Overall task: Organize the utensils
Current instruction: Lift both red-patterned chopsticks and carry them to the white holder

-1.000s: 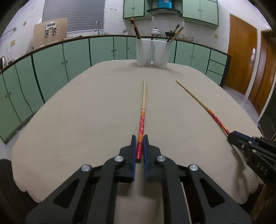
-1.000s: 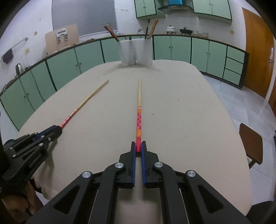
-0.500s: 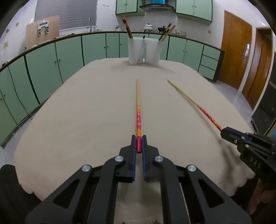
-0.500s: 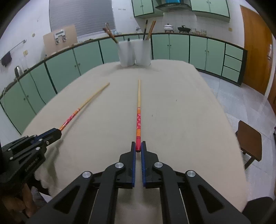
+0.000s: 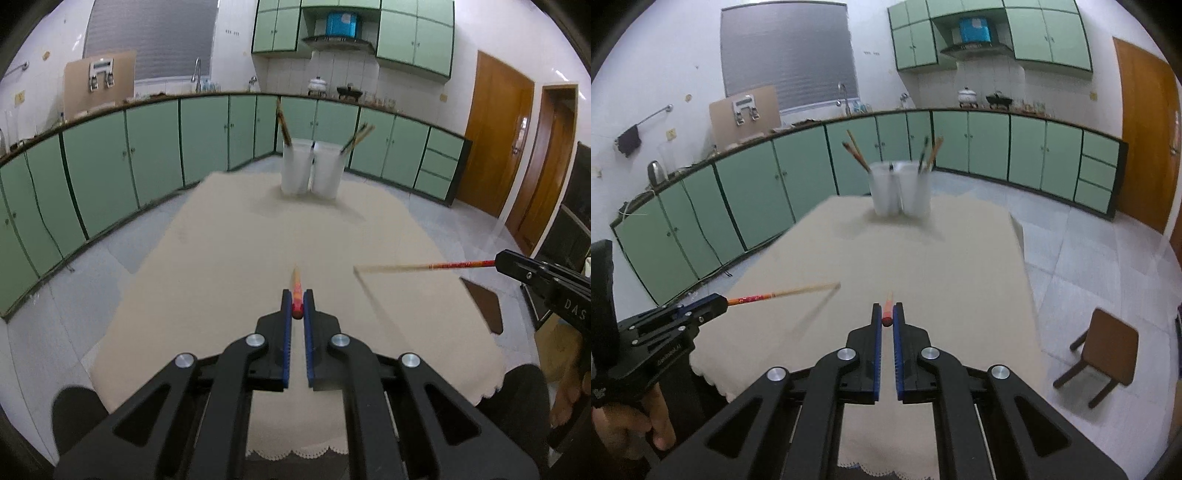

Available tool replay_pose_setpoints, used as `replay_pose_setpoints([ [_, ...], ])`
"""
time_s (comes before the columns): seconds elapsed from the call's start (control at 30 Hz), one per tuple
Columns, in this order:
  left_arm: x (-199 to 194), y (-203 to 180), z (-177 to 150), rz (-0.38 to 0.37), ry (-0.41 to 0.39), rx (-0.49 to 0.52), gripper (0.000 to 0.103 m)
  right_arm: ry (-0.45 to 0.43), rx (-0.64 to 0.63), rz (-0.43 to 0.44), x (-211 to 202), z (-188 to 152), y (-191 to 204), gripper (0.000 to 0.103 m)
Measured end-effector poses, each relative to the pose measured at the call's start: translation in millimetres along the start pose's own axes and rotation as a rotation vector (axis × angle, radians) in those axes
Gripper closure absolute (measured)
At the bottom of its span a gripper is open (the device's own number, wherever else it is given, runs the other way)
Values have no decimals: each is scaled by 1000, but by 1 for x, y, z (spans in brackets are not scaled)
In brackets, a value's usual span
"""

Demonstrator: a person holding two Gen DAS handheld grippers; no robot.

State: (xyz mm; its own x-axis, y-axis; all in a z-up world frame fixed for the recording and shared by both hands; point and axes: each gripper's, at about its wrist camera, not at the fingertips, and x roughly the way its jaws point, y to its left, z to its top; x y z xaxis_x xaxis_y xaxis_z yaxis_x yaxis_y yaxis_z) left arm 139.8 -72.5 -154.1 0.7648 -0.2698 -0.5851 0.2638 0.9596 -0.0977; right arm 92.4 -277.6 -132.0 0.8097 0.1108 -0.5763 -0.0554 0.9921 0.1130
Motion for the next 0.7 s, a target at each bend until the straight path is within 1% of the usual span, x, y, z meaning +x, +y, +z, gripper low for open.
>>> replay_pose_setpoints([
  [0.13,-14,1,22,-7,-28,17,98,11,-27,29,-7,26,5,97],
  [0.27,-15,0,42,-21,-16,39,98,26,-61,41,-6,43,10,97],
  [0.47,-10,-4,57,-43,5,73,98,55,-102,57,7,65,12,97],
  [0.7,3,-2,77,-78,40,102,98,85,-119,74,22,89,10,97],
])
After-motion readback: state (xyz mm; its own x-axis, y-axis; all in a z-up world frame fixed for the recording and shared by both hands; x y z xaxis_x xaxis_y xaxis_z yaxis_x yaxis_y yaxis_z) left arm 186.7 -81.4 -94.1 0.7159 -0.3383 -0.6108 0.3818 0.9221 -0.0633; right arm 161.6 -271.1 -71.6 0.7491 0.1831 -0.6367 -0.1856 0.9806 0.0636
